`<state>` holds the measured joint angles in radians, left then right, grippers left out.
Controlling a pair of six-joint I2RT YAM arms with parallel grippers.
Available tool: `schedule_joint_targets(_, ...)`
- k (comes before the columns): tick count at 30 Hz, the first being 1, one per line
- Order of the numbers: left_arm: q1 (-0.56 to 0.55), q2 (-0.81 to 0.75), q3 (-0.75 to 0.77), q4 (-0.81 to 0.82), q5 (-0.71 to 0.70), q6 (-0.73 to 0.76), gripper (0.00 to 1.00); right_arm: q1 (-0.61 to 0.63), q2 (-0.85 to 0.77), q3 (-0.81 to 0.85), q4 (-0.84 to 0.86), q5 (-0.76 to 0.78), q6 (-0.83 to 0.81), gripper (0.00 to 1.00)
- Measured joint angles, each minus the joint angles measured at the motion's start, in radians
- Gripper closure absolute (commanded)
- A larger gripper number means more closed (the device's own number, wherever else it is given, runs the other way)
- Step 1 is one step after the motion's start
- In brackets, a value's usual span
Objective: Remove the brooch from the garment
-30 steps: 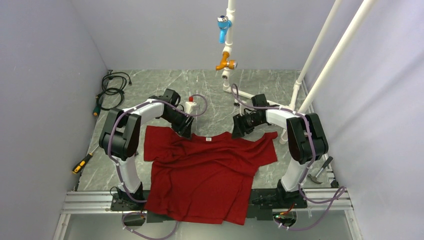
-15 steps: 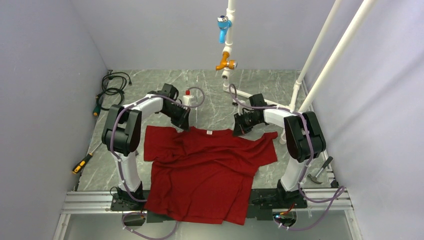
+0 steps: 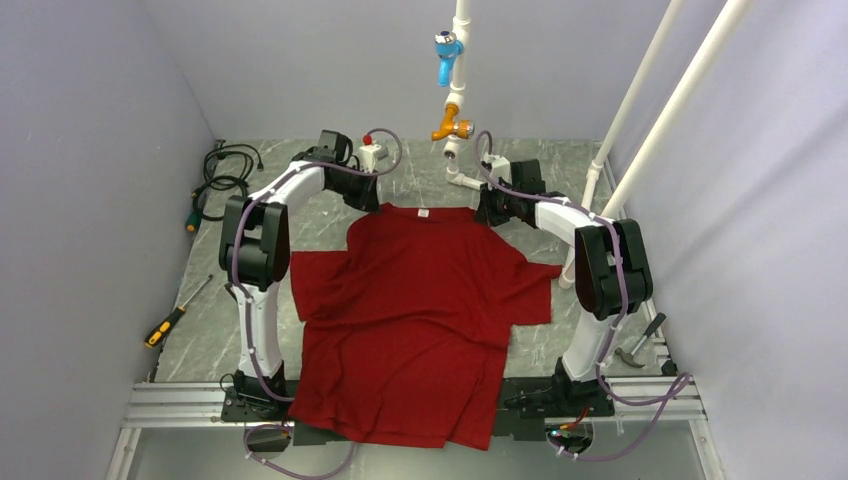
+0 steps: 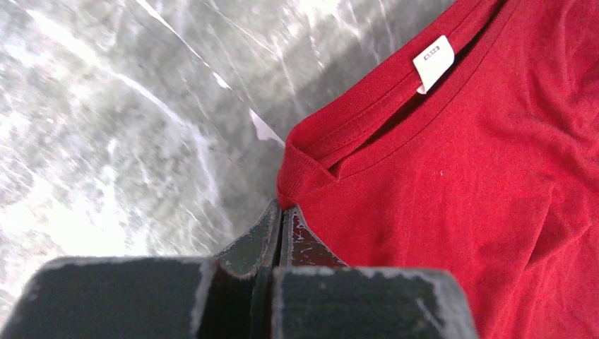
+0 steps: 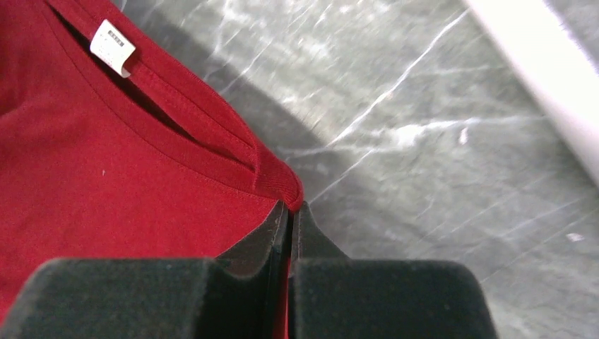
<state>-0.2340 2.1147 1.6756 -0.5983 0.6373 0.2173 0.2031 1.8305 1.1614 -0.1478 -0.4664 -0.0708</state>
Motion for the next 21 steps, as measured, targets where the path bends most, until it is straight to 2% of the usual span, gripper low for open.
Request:
schedule_joint_targets(13, 0.013, 0.203, 0.258, 0.074, -0.044, -0.110, 1.00, -0.003, 0.141, 0.127, 0.100, 0.175, 0.066, 1.00)
schedule_joint_targets(16, 0.014, 0.225, 0.285, 0.086, -0.068, -0.111, 1.00, -0.003, 0.161, 0.150, 0.114, 0.213, 0.071, 0.93)
schedule_joint_targets(18, 0.015, 0.235, 0.297, 0.090, -0.083, -0.115, 0.91, -0.003, 0.171, 0.163, 0.125, 0.229, 0.075, 0.86)
schedule_joint_targets(20, 0.017, 0.241, 0.311, 0.092, -0.093, -0.117, 0.57, -0.003, 0.174, 0.169, 0.134, 0.236, 0.076, 0.66)
schedule_joint_targets(21, 0.018, 0.241, 0.314, 0.093, -0.103, -0.111, 0.45, -0.003, 0.174, 0.170, 0.134, 0.243, 0.075, 0.58)
